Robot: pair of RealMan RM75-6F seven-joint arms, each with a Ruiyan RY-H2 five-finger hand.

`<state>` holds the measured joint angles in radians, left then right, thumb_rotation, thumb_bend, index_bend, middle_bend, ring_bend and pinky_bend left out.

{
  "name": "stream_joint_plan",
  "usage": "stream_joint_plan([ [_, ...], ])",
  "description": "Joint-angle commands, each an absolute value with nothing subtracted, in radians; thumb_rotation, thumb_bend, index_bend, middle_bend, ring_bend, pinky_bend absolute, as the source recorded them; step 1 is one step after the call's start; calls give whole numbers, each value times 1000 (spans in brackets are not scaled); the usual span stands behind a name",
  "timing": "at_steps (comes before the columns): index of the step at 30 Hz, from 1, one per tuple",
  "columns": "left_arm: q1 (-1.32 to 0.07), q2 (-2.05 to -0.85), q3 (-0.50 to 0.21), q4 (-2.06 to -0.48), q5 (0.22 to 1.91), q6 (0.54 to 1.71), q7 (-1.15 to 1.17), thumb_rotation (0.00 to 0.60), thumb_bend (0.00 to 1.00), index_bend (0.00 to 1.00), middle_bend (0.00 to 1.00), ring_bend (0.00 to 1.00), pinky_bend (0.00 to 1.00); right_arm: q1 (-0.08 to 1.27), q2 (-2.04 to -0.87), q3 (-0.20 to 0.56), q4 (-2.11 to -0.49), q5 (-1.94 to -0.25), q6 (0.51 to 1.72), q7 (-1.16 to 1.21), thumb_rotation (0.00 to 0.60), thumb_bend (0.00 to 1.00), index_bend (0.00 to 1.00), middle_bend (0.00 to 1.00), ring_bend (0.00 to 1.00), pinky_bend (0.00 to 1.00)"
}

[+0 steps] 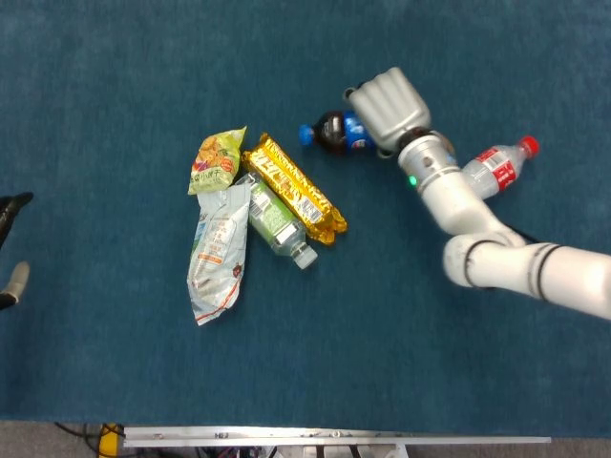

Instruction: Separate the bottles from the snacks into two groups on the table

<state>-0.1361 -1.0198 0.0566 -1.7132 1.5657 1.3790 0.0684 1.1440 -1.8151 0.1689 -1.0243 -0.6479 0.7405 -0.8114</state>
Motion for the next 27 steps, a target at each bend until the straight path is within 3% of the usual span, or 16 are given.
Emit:
stream_joint_plan([
  [1, -140, -1024, 55, -1710, 1566, 1373, 67, 600, 405, 100, 196, 191, 145, 1089, -1725, 143, -1111, -685, 760, -770, 600, 109, 475, 463, 466, 588],
  [9, -160, -1041, 50, -1703, 1569, 1345, 70, 600, 405, 100, 196, 192, 145, 990, -1551, 78, -1267, -729, 785, -705, 600, 109, 475, 464, 466, 588],
  [14, -174, -1050, 47, -1707, 1569, 1324, 82, 600, 405, 100, 196, 192, 145, 969, -1512, 65, -1305, -740, 781, -676, 600, 110, 468, 464, 466, 588],
  [21, -174, -1049, 46, -1718, 1567, 1329, 97, 600, 405, 100, 196, 192, 146, 975, -1505, 78, -1312, -744, 773, -650, 600, 110, 268, 416, 414, 588],
  [27, -167, -1043, 49, -1721, 1561, 1334, 98, 600, 405, 100, 196, 192, 146, 983, -1505, 77, -1315, -745, 761, -644, 600, 109, 214, 395, 394, 588],
])
